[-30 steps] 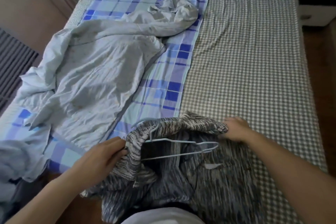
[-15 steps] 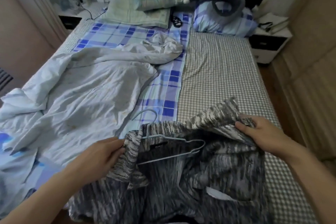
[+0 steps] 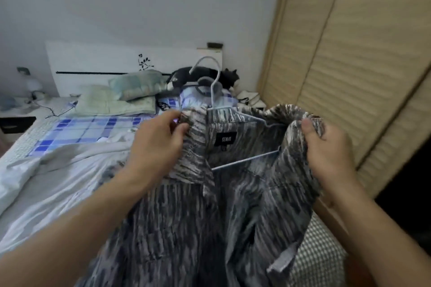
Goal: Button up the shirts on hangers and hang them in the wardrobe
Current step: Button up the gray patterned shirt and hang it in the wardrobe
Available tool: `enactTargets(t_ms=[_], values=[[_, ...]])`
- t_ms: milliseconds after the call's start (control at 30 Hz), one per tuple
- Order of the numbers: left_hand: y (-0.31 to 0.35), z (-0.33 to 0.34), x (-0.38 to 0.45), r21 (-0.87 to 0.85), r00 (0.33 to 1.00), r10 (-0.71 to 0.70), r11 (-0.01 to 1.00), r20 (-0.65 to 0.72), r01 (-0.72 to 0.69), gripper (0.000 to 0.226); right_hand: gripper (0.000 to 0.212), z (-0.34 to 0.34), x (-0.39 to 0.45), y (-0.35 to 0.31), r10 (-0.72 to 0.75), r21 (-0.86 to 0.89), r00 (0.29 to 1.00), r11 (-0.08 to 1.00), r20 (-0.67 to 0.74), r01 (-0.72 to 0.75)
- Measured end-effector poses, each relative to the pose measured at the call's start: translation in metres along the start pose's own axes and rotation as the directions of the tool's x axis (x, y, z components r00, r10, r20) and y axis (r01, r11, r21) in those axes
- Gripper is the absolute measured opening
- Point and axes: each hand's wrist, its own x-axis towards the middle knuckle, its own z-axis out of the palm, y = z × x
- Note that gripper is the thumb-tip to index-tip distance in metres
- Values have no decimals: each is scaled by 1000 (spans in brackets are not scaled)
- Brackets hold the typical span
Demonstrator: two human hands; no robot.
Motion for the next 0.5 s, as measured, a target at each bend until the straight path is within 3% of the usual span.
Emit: enactTargets(t_ms=[67, 200, 267, 333, 400, 433, 500], values=[[22, -16, 34, 81, 994, 77, 994, -76, -71, 15, 44, -22, -14, -21, -80, -54, 993, 996, -91, 75], [32, -44, 72, 178, 993, 93, 981, -67, -79, 14, 53, -78, -7, -22, 24, -28, 915, 999, -403, -38], [52, -47, 71, 119, 991, 113, 987, -66, -104, 13, 48, -79, -19, -34, 2, -8, 920, 1000, -392, -6], [80, -38, 63, 53, 983, 174, 984, -61, -171, 12, 39, -43, -43, -51, -97, -17, 988, 995, -120, 95], [102, -27, 50, 68, 970, 243, 968, -25, -241, 11, 41, -6, -64, -56, -85, -28, 972, 995, 218, 93], [104, -26, 47, 101, 966, 257, 962, -22, -254, 11, 41, 5, -67, -47, -17, -56, 924, 998, 381, 42], [87, -33, 52, 156, 971, 234, 962, -50, -224, 8, 38, 2, -70, -16, 161, -188, 737, 981, 656, -48]])
